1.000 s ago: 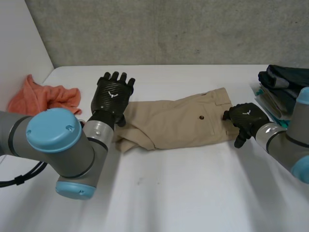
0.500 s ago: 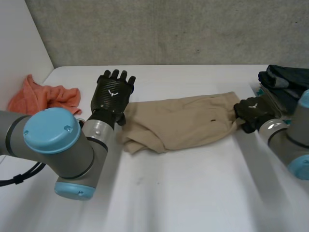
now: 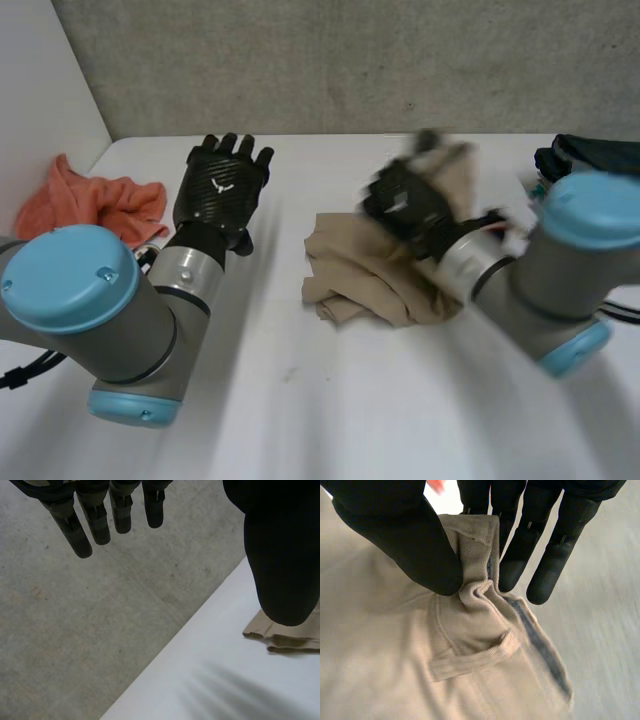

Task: Fold the laundry.

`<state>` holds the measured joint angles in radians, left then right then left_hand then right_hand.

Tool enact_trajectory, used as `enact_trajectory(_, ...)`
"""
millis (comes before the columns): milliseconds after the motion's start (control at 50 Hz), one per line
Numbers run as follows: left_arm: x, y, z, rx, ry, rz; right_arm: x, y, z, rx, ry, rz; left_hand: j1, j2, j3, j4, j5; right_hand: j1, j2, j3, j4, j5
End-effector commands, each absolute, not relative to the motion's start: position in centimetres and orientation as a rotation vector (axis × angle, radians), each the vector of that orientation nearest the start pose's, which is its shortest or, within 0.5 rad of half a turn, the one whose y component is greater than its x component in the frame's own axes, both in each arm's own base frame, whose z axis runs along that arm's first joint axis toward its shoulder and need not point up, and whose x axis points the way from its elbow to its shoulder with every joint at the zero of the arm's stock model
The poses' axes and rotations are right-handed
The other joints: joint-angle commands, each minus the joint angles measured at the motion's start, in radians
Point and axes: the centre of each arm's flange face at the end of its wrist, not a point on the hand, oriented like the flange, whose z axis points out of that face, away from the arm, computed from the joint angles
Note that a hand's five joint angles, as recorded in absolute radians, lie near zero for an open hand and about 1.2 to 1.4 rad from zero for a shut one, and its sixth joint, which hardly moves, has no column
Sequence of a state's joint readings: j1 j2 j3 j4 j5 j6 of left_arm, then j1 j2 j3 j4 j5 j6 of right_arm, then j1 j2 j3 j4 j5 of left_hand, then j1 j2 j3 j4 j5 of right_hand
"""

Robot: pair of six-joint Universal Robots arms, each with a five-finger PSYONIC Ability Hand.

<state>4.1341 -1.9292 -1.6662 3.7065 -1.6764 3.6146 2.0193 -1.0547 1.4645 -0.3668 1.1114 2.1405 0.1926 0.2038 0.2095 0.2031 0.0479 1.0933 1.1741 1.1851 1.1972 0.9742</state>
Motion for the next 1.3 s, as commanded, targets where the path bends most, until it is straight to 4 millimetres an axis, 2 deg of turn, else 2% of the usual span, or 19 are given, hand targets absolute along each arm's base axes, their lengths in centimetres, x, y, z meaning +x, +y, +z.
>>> enact_trajectory(20,-30.7,-25.4,22.0,0.921,1.851,-2.369,36.6,-22.6,14.5,-2.135,0.953,-2.045,-0.018,-0.029,-0.035,-0.029,-0.048,0.303,0.222,0.211,0.199,0.248)
enact_trajectory(60,-30.7,-25.6,22.3,0.91,1.84,-2.381,37.0,-22.5,14.5,-2.155,0.942,-2.051,-0.018,-0.029,-0.035,-0.029,-0.048,0.033,-0.048,-0.059,-0.071,-0.022)
enact_trajectory(80,-30.8,-25.9,22.6,0.898,1.824,-2.395,37.1,-22.5,14.8,-2.146,0.972,-2.06,-0.018,-0.029,-0.035,-0.029,-0.048,-0.6,-0.681,-0.692,-0.704,-0.655)
enact_trajectory(100,-30.9,-26.2,22.9,0.89,1.813,-2.405,37.1,-22.5,14.8,-2.13,1.003,-2.06,-0.018,-0.029,-0.035,-0.029,-0.048,-0.868,-0.948,-0.959,-0.972,-0.923)
enact_trajectory(180,-31.2,-27.7,24.6,0.834,1.755,-2.462,36.6,-22.9,15.8,-1.919,1.201,-1.998,-0.017,-0.029,-0.034,-0.028,-0.047,-0.919,-1.0,-1.011,-1.023,-0.974)
enact_trajectory(280,-32.2,-30.3,25.6,0.77,1.738,-2.514,35.8,-22.8,21.3,-1.424,1.386,-1.92,-0.009,-0.02,-0.025,-0.019,-0.038,-0.919,-1.0,-1.011,-1.023,-0.974)
enact_trajectory(300,-32.6,-30.7,25.8,0.766,1.751,-2.522,35.1,-23.3,22.8,-1.257,1.442,-1.875,-0.003,-0.014,-0.02,-0.013,-0.032,-0.919,-1.0,-1.011,-1.023,-0.974)
enact_trajectory(340,-33.4,-30.6,26.1,0.776,1.775,-2.536,33.9,-24.6,23.9,-1.111,1.506,-1.859,0.012,0.001,-0.005,0.002,-0.018,-0.919,-1.0,-1.011,-1.023,-0.974)
enact_trajectory(400,-35.2,-30.2,26.7,0.799,1.856,-2.573,31.1,-27.5,24.6,-0.917,1.638,-1.872,0.018,0.007,0.001,0.007,-0.012,-0.919,-1.0,-1.011,-1.023,-0.974)
enact_trajectory(440,-36.7,-30.0,25.7,0.836,1.97,-2.558,29.3,-29.2,24.4,-0.858,1.754,-1.881,0.033,0.021,0.016,0.022,0.003,-0.919,-1.0,-1.011,-1.023,-0.974)
enact_trajectory(500,-38.9,-29.0,23.8,0.933,2.117,-2.51,28.3,-30.9,24.0,-0.832,1.853,-1.857,0.047,0.036,0.03,0.037,0.017,-0.919,-1.0,-1.011,-1.023,-0.974)
enact_trajectory(600,-40.8,-27.9,20.6,1.022,2.301,-2.389,28.4,-32.7,22.1,-0.851,1.976,-1.735,0.062,0.051,0.045,0.052,0.032,-0.919,-1.0,-1.011,-1.023,-0.974)
enact_trajectory(740,-41.0,-27.4,16.2,1.054,2.501,-2.169,29.2,-34.2,18.7,-0.905,2.059,-1.568,0.077,0.065,0.06,0.066,0.047,-0.919,-1.0,-1.011,-1.023,-0.974)
enact_trajectory(900,-39.4,-27.6,13.3,1.005,2.575,-1.93,29.6,-35.1,14.4,-0.919,2.125,-1.466,0.071,0.06,0.054,0.06,0.041,-0.919,-1.0,-1.011,-1.023,-0.974)
enact_trajectory(1000,-38.8,-27.6,13.1,0.981,2.579,-1.878,29.2,-35.3,12.3,-0.967,2.193,-1.441,0.062,0.051,0.045,0.052,0.032,-0.919,-1.0,-1.011,-1.023,-0.974)
enact_trajectory(1120,-38.8,-27.4,13.8,0.992,2.577,-1.888,29.4,-34.9,14.0,-1.09,2.179,-1.537,0.05,0.039,0.033,0.04,0.02,-0.919,-1.0,-1.011,-1.023,-0.974)
enact_trajectory(1200,-39.0,-27.0,17.1,0.982,2.54,-1.993,29.1,-34.1,18.6,-1.104,2.103,-1.668,0.015,0.004,-0.002,0.005,-0.015,-0.919,-1.0,-1.011,-1.023,-0.974)
enact_trajectory(1220,-38.9,-26.9,19.0,0.964,2.513,-2.054,29.0,-33.9,19.2,-1.104,2.093,-1.687,0.009,-0.002,-0.008,-0.001,-0.021,-0.919,-1.0,-1.011,-1.023,-0.974)
enact_trajectory(1300,-38.3,-26.6,22.5,0.933,2.46,-2.169,28.7,-32.8,20.6,-1.1,2.044,-1.762,0.0,-0.011,-0.017,-0.01,-0.029,-0.919,-1.0,-1.011,-1.023,-0.974)
